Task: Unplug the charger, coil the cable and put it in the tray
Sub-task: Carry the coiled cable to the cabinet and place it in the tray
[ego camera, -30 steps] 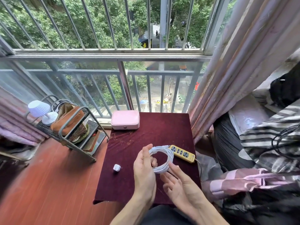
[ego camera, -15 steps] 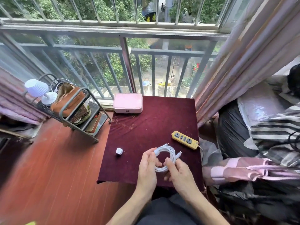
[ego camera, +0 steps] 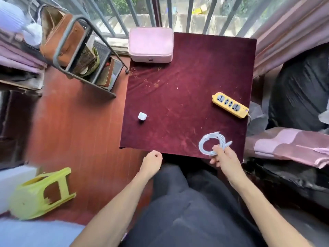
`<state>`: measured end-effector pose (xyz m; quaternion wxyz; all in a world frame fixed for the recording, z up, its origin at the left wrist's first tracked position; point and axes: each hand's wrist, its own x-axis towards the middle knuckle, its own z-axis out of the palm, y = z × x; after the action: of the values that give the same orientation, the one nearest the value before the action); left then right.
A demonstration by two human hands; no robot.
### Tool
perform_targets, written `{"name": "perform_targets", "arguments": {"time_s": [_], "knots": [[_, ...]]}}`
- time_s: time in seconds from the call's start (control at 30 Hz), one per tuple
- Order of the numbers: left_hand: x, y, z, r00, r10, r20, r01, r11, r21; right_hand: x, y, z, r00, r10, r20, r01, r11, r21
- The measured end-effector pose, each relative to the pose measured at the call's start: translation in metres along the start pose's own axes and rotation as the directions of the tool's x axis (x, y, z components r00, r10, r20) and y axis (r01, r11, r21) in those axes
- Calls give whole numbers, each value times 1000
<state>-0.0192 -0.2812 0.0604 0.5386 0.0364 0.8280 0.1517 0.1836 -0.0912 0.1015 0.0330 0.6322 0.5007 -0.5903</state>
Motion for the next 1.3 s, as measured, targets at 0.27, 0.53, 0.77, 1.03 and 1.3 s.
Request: {"name": "perform_targets", "arguments": {"time_s": [0.27, 0.53, 0.77, 1.03, 1.3], "knots": [[115, 39, -42, 891, -44, -453, 55, 998, 11, 41, 36, 20, 994, 110, 6, -109, 993, -47], [180, 60, -56, 864, -35, -502, 84, 994, 76, 58, 37, 30, 992, 121, 41, -120, 992, -32], [172, 47, -56, 870, 41, -491, 12, 994, 105, 60, 34, 25, 994, 99, 54, -97, 995, -36], [96, 63, -51, 935, 149, -321, -159, 987, -5, 30, 18, 5, 999, -31, 23, 32, 998, -46], [-31, 51, -24, 921, 219, -321, -302, 924, -234, -21, 9, -39, 984, -172, -51, 166, 981, -104]]}}
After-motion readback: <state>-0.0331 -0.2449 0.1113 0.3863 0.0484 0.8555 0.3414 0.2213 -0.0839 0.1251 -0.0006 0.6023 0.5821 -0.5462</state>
